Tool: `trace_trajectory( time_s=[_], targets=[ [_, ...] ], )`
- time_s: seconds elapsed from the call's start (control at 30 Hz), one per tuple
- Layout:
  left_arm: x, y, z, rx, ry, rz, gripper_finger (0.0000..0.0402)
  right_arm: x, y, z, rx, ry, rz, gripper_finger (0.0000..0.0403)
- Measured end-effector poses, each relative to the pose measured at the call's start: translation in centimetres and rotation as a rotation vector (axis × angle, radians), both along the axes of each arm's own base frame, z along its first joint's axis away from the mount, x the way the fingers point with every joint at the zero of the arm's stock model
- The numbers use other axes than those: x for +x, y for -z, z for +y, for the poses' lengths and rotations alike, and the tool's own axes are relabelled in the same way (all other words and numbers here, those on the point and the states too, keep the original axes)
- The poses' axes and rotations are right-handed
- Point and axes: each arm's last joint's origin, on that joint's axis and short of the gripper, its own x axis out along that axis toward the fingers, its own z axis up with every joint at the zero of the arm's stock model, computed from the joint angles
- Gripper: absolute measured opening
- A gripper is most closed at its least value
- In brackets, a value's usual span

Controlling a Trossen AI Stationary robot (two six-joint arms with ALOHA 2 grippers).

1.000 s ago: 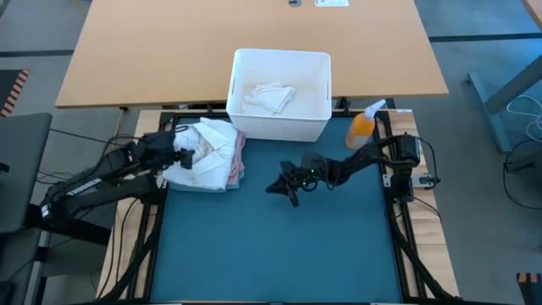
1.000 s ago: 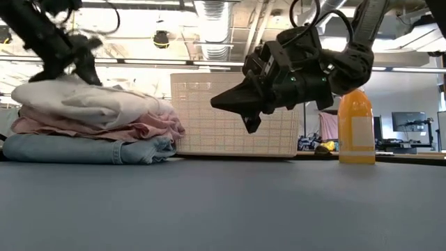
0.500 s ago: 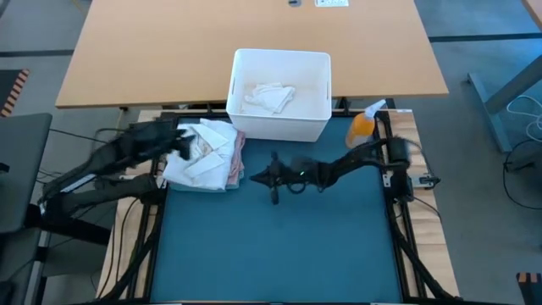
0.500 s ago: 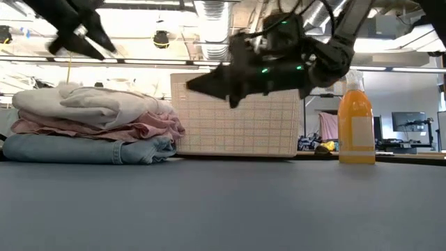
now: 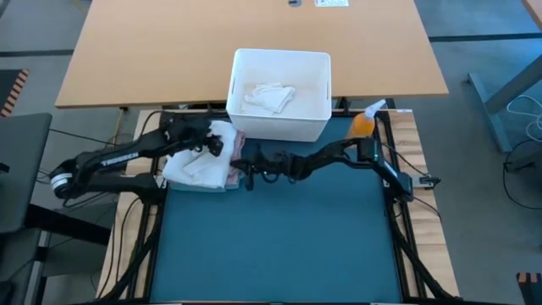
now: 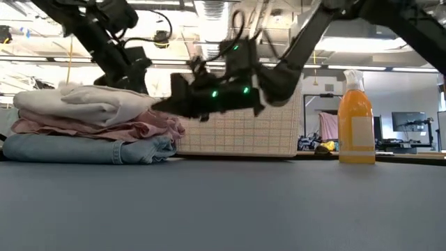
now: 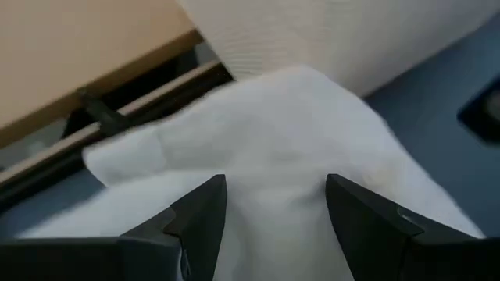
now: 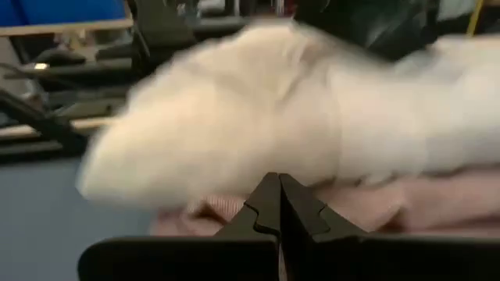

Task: Fold Laundry from Bin
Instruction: Stack the white polo on top of the pink shirt

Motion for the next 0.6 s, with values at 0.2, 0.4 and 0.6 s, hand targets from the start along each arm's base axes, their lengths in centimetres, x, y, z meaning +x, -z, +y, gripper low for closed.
trace_trajectory(
  time_s=[0.2, 0.4, 0.6],
  targets=[
    [0.2, 0.6, 2.3, -0.014, -0.051, 0.071, 0.0210, 1.3, 2.0, -0.4, 0.020, -0.021, 0.128, 0.0018],
    [-0.1, 1.0, 3.7, -0.047, -0.051, 0.061, 0.0210, 1.5, 3.3, 1.7, -0.124, -0.126, 0.236, 0.0018],
    [-0.2, 1.0, 4.0, -0.063, -0.034, 0.038, 0.0210, 1.1, 1.8, 3.8, -0.233, -0.222, 0.329, 0.0017]
  ],
)
